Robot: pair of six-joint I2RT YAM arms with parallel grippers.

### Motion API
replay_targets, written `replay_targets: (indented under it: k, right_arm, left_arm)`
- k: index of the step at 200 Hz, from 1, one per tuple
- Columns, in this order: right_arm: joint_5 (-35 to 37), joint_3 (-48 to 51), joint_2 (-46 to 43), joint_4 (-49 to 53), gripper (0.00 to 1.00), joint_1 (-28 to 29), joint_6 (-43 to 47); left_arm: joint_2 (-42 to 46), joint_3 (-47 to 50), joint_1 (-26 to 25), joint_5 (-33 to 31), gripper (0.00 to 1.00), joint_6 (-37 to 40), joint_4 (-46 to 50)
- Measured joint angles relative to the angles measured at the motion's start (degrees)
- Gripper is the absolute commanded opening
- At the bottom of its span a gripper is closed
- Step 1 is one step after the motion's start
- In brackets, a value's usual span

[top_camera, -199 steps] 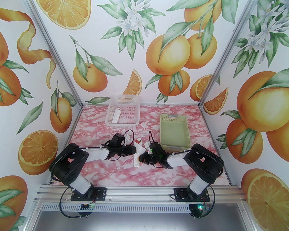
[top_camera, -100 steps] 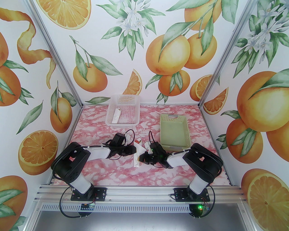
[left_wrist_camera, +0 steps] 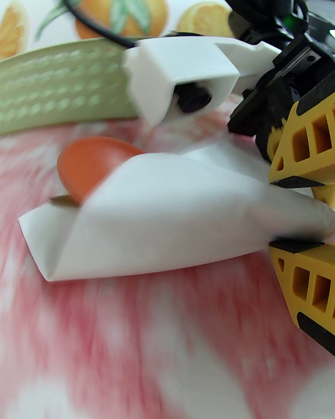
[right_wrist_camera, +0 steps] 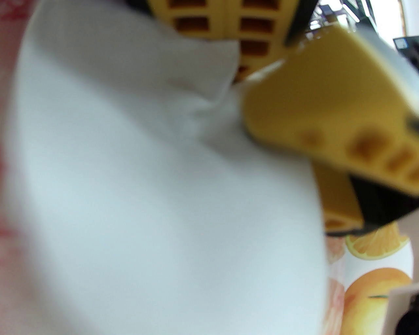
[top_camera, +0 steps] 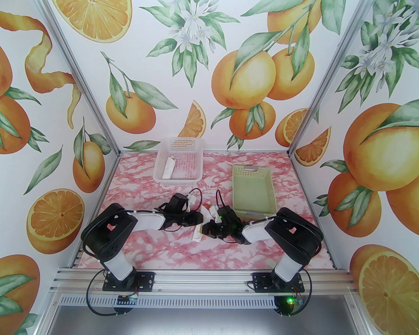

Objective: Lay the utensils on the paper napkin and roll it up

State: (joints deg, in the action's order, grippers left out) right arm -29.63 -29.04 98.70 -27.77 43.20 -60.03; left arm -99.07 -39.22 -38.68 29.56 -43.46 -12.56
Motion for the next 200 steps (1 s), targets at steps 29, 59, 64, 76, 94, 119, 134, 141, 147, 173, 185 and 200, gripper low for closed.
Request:
replay_targets:
  k: [29, 59, 64, 76, 94, 119, 134, 141, 147, 173, 185, 200]
  right_arm:
    - [0.00, 0.02, 0.00, -0.04, 0.00, -0.04, -0.15]
    - [0.00, 0.09, -0.02, -0.15, 0.00, -0.07, -0.20]
    - [0.00, 0.09, -0.02, -0.13, 0.00, -0.11, -0.20]
    - [0.00, 0.13, -0.04, -0.13, 0.00, -0.15, -0.17]
    - [-0.02, 0.13, -0.09, -0.09, 0.00, -0.15, -0.13]
    - [-0.26, 0.13, -0.48, 0.55, 0.03, -0.11, 0.04]
    - [-0.42, 0.13, -1.40, 1.07, 0.10, -0.11, 0.13]
    - [-0.39, 0.13, -2.10, 1.44, 0.13, -0.13, 0.35]
    - [-0.37, 0.13, -2.80, 1.84, 0.16, -0.15, 0.66]
    - [0.15, 0.15, -7.08, 4.26, 0.26, -0.79, 1.99]
    - [0.46, 0.20, -9.70, 5.81, 0.30, -1.44, 2.75]
    - [0.90, 0.35, -14.01, 8.15, 0.38, -2.60, 4.15]
  left_arm:
    - [-0.11, 0.00, 0.02, -0.17, 0.26, 0.46, -0.04]
    - [-0.07, -0.20, 0.02, -1.18, 0.15, 1.86, 0.79]
    - [0.00, -0.28, 0.02, -1.46, 0.13, 2.34, 1.03]
    - [0.33, -0.39, 0.02, -1.95, 0.09, 3.39, 1.75]
    - [0.94, -0.46, -0.02, -2.69, 0.06, 4.26, 2.73]
    - [1.97, -0.50, 0.00, -3.41, 0.01, 4.85, 4.63]
    - [2.86, -0.50, 0.13, -3.74, 0.00, 4.87, 5.35]
    - [3.34, -0.48, 0.28, -3.89, 0.00, 4.85, 5.51]
    - [3.82, -0.48, 0.35, -3.93, 0.00, 4.87, 5.53]
    - [7.02, -0.17, 1.16, -4.22, 0.00, 4.83, 5.46]
    - [9.22, 0.37, 1.77, -4.68, 0.00, 4.83, 5.16]
    - [12.17, 1.03, 2.64, -5.40, 0.00, 4.85, 5.03]
